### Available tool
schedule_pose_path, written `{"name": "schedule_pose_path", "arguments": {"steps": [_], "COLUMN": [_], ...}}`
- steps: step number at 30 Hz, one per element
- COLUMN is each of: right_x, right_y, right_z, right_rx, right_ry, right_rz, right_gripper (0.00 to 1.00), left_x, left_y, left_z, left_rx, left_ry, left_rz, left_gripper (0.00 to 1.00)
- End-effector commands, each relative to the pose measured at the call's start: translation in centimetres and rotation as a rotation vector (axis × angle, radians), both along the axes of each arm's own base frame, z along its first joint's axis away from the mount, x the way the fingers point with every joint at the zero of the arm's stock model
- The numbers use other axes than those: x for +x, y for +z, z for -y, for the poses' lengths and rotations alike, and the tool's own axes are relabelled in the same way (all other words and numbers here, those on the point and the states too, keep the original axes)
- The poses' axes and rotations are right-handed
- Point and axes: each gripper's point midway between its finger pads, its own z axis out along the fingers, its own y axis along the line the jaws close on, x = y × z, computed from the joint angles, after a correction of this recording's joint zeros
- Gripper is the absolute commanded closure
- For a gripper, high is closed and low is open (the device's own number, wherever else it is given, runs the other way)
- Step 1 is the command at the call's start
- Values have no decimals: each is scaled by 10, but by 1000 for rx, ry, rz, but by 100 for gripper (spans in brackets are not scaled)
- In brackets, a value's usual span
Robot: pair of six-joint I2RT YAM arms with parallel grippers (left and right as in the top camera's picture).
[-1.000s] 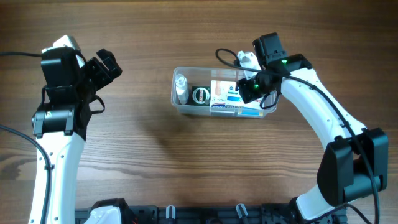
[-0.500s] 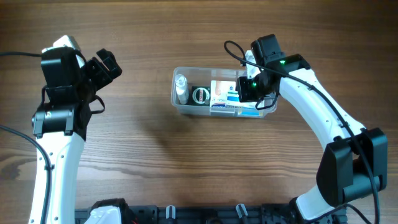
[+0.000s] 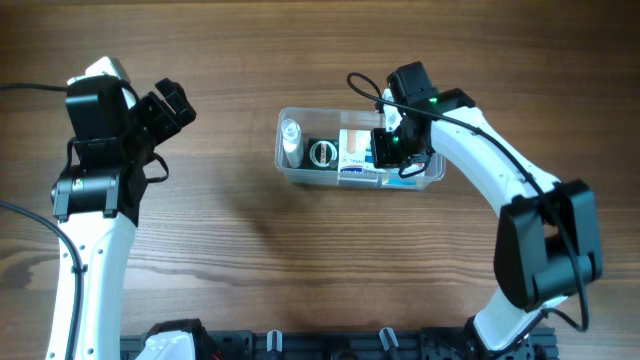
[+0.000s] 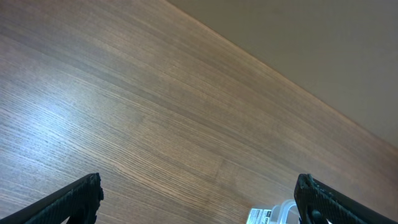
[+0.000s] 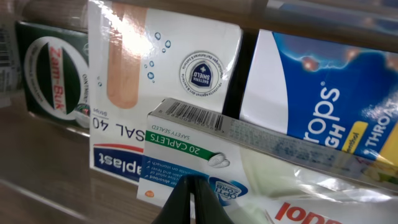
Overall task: Pack container
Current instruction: 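Open the right gripper to release the Optizorb box in the container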
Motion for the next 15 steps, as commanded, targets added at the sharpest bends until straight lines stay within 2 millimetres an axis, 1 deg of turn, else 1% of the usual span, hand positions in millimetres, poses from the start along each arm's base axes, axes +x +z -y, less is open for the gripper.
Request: {"name": "schedule_pose_path", "arguments": {"steps": [1,3,10,12,13,15], "right_x": [-1,1,5,7,13,20], "right_y": [-21,-20,-4,4,20,44], "right_z": [1,0,-2,-5,-11,-14], "right_rx": [-30,-27,-7,11,44,69], "right_ry": [-8,-8,-8,-1,30,33], "right_rz": [-42,-32,13,28,69,132], "right_gripper": [96,96,96,96,95,95], "left_x": [2,2,2,2,2,2], "left_y": [3,3,3,3,3,3], "left_z": [0,0,0,0,0,0], "left_rx": [-2,-2,-2,-2,-2,-2], "left_ry": [-7,-7,-7,-7,-7,-7], "left_rz": [8,8,8,8,8,8], "left_gripper": [0,0,0,0,0,0]}}
